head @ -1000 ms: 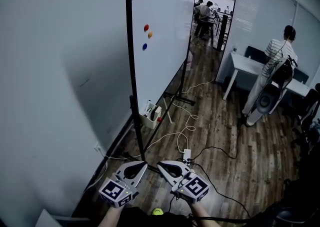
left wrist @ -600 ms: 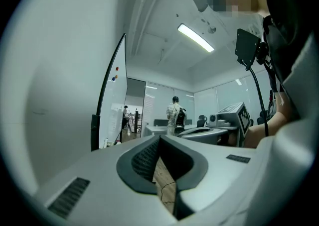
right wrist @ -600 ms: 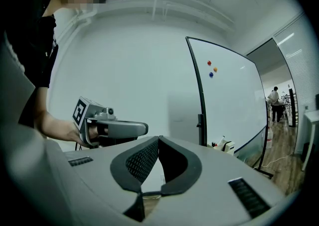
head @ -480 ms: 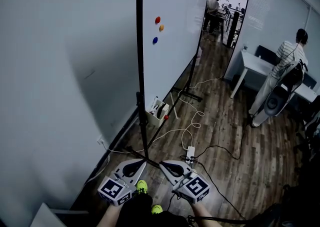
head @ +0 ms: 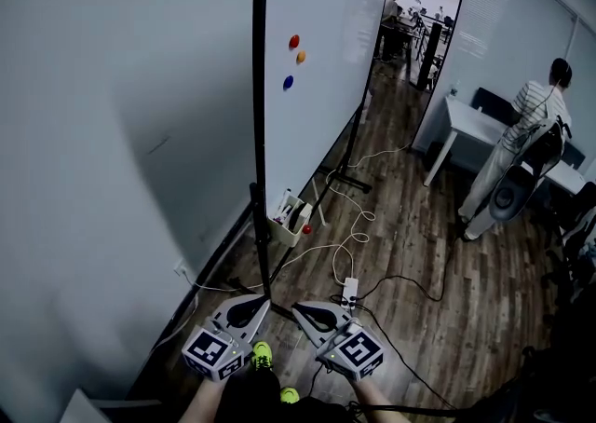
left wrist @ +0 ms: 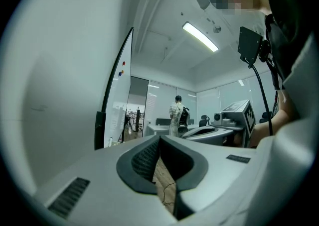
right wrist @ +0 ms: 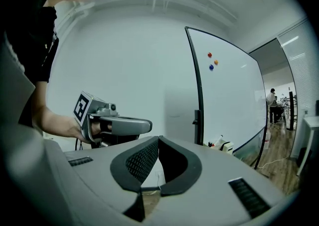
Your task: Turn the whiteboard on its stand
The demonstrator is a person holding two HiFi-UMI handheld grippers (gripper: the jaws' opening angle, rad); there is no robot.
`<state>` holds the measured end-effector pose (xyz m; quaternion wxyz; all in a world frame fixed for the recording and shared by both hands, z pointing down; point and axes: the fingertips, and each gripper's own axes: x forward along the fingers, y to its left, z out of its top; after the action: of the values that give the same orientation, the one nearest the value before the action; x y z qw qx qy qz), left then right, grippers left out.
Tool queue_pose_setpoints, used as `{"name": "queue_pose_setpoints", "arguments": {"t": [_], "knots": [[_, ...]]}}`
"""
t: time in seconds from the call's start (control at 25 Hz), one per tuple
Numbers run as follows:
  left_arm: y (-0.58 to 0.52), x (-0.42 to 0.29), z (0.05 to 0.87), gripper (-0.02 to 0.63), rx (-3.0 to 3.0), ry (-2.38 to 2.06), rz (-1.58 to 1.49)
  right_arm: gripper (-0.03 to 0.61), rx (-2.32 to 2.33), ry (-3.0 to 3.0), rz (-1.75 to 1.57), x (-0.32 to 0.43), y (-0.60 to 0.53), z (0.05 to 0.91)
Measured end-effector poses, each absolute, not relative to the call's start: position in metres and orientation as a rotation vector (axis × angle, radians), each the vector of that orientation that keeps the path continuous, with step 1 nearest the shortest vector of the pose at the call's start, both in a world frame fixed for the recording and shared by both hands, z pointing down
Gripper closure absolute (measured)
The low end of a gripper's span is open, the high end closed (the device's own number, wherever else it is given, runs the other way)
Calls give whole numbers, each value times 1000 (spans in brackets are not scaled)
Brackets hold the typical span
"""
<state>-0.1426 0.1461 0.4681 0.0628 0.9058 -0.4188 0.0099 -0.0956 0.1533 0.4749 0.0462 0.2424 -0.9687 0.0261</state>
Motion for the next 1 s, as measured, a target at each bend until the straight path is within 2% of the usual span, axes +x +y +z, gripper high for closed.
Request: {"name": "queue_pose_setpoints", "arguments": {"t": [0.68, 0.84, 1.0], "knots": [[51, -177, 462, 594, 2758, -1272, 61, 568, 808, -2907, 92, -127, 65, 473], [28, -185, 456, 564, 2789, -1261, 80, 565, 852, -2885, 93, -134, 46, 472], [2, -190, 446, 495, 2820, -1279, 106, 560, 904, -2864, 88, -136, 27, 469]]}}
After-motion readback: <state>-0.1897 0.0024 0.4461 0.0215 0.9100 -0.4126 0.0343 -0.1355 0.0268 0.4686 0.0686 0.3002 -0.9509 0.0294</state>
